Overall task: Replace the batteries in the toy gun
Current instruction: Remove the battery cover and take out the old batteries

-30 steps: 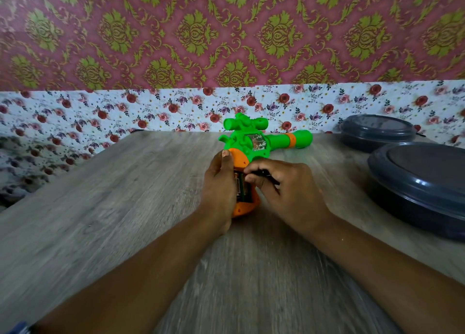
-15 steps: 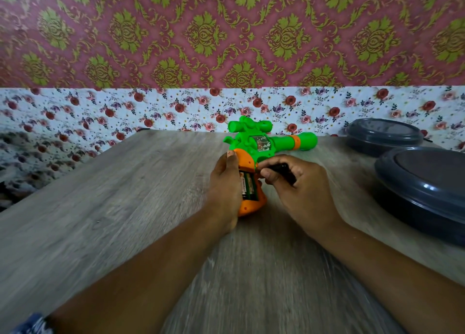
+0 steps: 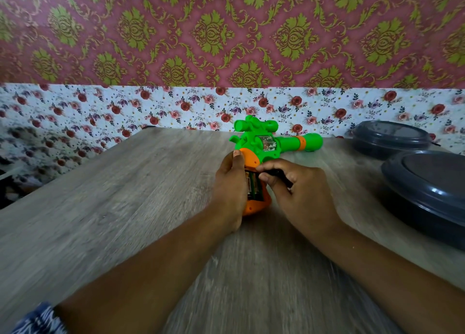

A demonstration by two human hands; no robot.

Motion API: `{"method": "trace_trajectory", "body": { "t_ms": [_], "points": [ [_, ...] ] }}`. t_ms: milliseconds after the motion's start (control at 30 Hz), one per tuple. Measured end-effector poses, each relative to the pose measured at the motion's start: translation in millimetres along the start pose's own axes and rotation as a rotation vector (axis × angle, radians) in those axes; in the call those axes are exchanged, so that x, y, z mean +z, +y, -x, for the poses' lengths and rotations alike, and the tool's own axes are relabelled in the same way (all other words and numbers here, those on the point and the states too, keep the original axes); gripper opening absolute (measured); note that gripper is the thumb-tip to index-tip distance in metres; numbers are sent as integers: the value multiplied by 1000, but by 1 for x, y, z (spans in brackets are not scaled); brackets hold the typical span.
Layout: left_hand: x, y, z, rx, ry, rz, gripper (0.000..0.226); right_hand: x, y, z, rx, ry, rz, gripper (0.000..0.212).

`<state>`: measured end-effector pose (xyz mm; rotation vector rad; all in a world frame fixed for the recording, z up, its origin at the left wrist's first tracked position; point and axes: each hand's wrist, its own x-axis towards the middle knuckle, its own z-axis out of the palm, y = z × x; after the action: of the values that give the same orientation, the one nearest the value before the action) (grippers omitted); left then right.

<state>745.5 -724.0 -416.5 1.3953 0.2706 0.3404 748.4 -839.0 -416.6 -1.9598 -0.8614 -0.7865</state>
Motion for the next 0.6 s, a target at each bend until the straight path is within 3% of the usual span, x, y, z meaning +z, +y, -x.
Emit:
{"method": "trace_trajectory", "body": {
  "t_ms": [133,333,600],
  "points": [
    [0,-2,1,54,-43,14,37,-1,-2,-2,-2,-14,45,13],
    [1,-3,1,94,-46,54,23,-5,-1,-13,135,-83,-43,9],
    [2,-3,5,122,-84,33,37,-10,0,-33,528,-117,-335,6]
  ]
}}
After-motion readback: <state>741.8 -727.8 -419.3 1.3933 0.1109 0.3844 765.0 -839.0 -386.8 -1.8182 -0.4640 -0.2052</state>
